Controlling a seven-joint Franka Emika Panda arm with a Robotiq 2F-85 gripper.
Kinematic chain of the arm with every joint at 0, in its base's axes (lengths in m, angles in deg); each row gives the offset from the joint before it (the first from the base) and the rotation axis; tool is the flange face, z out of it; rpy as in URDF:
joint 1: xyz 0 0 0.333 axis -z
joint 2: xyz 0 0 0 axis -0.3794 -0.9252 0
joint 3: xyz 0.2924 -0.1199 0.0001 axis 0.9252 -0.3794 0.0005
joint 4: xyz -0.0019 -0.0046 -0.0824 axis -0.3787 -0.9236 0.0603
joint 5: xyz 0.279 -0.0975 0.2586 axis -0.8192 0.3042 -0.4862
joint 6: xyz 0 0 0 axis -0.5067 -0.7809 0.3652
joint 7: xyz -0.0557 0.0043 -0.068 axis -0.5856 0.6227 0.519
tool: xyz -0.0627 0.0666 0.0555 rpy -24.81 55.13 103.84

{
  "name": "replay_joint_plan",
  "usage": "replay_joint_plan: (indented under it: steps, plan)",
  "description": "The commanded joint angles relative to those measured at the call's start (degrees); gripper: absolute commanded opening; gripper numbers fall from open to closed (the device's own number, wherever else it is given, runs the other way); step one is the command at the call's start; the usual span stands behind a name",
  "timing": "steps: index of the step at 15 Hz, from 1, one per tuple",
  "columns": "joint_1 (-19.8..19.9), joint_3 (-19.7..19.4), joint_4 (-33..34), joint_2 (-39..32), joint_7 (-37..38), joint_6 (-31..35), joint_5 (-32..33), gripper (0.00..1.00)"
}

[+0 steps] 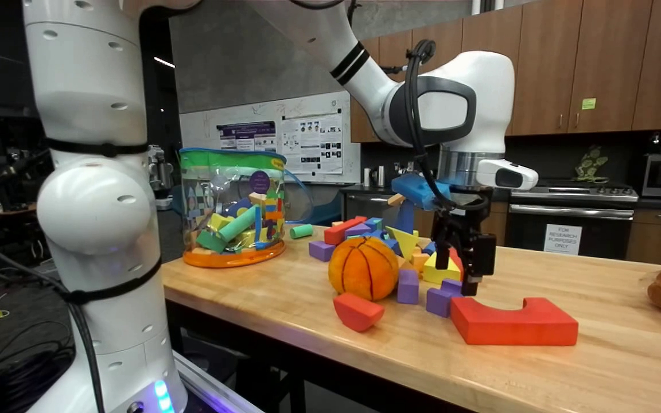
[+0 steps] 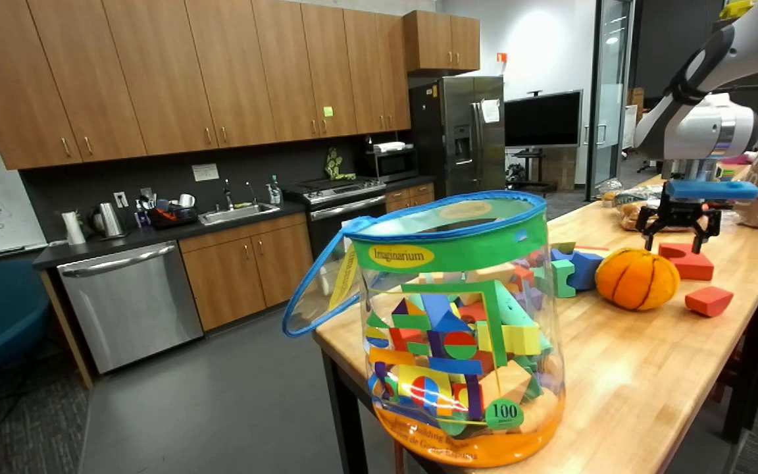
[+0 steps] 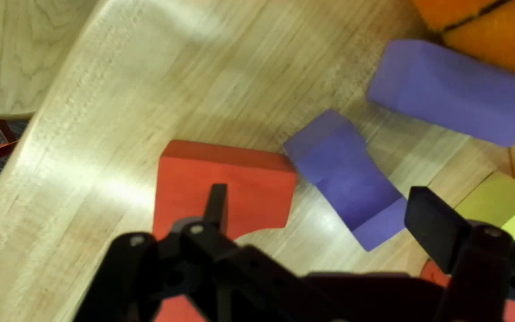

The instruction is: Put one purple block in the bag on the left.

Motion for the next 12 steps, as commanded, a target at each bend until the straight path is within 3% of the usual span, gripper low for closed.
replay_joint_plan:
  steps: [1,4,7,12]
  plan:
    - [0.6,0.7,3.3,-3.3,2.4,0.8,-0.5,1.00]
    - [0.0,1.4,3.3,-3.8,4.5,4.1,0.7,1.00]
    - [-1.2,2.3,0.9,-3.0,5.3,13.1,4.6,1.00]
    - [-2.2,3.7,-4.4,-0.5,-0.3,23.2,11.8,1.00]
